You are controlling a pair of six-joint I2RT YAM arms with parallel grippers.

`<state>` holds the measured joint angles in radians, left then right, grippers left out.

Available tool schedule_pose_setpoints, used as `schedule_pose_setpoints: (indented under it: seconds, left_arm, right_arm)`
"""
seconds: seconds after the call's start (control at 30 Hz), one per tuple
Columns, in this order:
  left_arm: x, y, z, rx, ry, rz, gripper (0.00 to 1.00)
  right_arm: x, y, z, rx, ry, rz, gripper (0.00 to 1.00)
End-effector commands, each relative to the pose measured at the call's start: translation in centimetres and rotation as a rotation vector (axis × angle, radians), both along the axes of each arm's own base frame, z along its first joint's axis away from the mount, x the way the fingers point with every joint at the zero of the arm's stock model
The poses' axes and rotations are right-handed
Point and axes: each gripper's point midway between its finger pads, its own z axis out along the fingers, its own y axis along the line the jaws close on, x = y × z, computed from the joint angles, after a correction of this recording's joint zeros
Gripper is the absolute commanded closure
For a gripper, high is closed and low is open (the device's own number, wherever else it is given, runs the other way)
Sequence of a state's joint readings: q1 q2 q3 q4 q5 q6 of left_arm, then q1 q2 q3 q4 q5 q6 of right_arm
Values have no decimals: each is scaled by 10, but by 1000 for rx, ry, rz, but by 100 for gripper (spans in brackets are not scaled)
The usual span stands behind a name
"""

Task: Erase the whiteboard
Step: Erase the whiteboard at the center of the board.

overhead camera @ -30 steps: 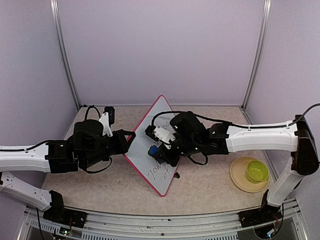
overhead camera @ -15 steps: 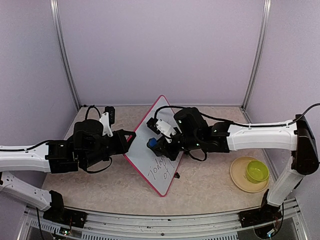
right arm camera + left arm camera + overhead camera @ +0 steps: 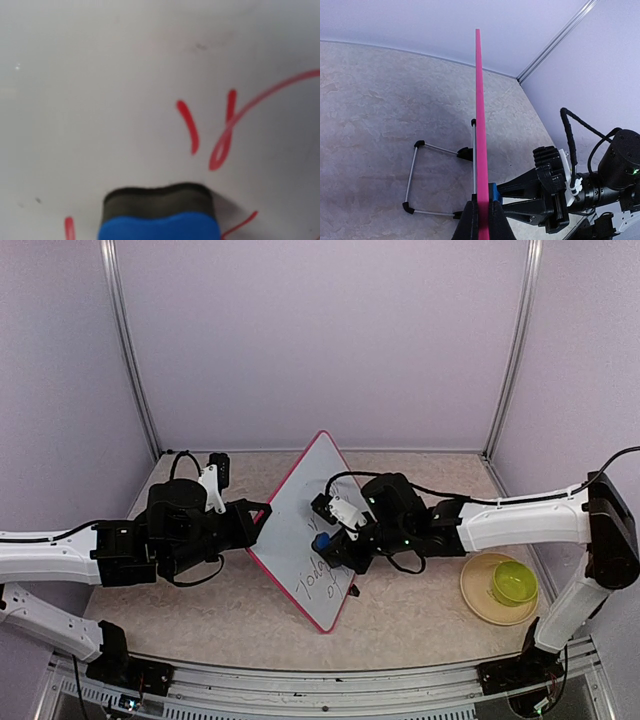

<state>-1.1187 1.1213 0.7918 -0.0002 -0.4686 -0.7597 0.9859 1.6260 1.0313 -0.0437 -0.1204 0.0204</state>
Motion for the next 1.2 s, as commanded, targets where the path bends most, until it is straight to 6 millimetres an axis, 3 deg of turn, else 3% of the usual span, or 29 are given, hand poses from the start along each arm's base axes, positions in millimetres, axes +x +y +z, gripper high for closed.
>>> schedule_pose_setpoints:
  seconds: [0.0,0.17,0.37,0.47,0.57,0.87,1.03,1.17]
  left_arm:
    - [-19,-25,-4,-21,27,-141,100]
    - [-19,-25,-4,-25,31,-142,100]
    - [-21,-21,-4,-28,31,-136,100]
    - [-21,-20,-6,-30,33,-135,100]
    - [-22,-19,-6,-29,32,-136,100]
    - [-21,-19,-5,-29,26,-136,100]
    - [-22,-19,-4,-35,26,-137,100]
    - [-23,-18,-4,-40,27,-139,100]
  right_arm:
    - [-3,8,1,-19,21,34,100]
    - [20,29,51,43,-67,11,100]
    - [36,42,75,61,-106,-4,100]
    - [40,39,61,39,-84,-12,100]
    - [39,29,35,1,-46,-24,100]
    - [19,-6,-19,-75,43,-45,100]
    - [10,-18,-30,-90,66,-50,100]
    - [10,-18,-25,-81,65,-49,100]
